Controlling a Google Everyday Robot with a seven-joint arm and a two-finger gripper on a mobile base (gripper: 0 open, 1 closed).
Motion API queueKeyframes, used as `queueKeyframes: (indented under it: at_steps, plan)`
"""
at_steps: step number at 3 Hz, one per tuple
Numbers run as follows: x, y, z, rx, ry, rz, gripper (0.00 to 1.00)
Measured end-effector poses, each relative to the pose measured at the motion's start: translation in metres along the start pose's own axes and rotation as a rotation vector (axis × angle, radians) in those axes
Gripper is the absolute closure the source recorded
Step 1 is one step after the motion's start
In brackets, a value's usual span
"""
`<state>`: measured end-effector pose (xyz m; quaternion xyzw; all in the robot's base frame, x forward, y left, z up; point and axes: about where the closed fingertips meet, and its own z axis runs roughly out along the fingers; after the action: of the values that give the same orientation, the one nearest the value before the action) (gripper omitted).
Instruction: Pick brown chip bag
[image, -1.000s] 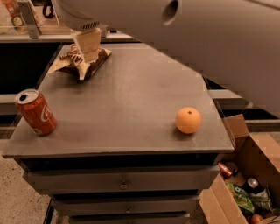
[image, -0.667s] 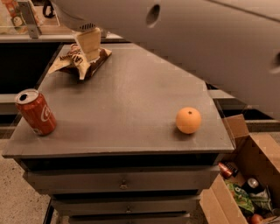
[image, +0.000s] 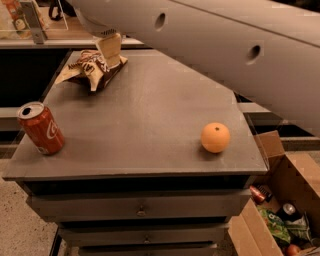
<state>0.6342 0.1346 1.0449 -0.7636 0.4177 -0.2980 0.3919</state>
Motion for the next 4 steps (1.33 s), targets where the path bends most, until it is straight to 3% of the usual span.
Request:
queueKeyframes:
  at_steps: [1,3,4]
  plan:
    - [0.001,0.005,0.033,-0.018,-0.054,-0.01,0.0]
    - [-0.027,0.02,0.084,-0.052,-0.216,-0.03,0.0]
    - [-0.038,0.028,0.1,-0.054,-0.263,-0.034,0.0]
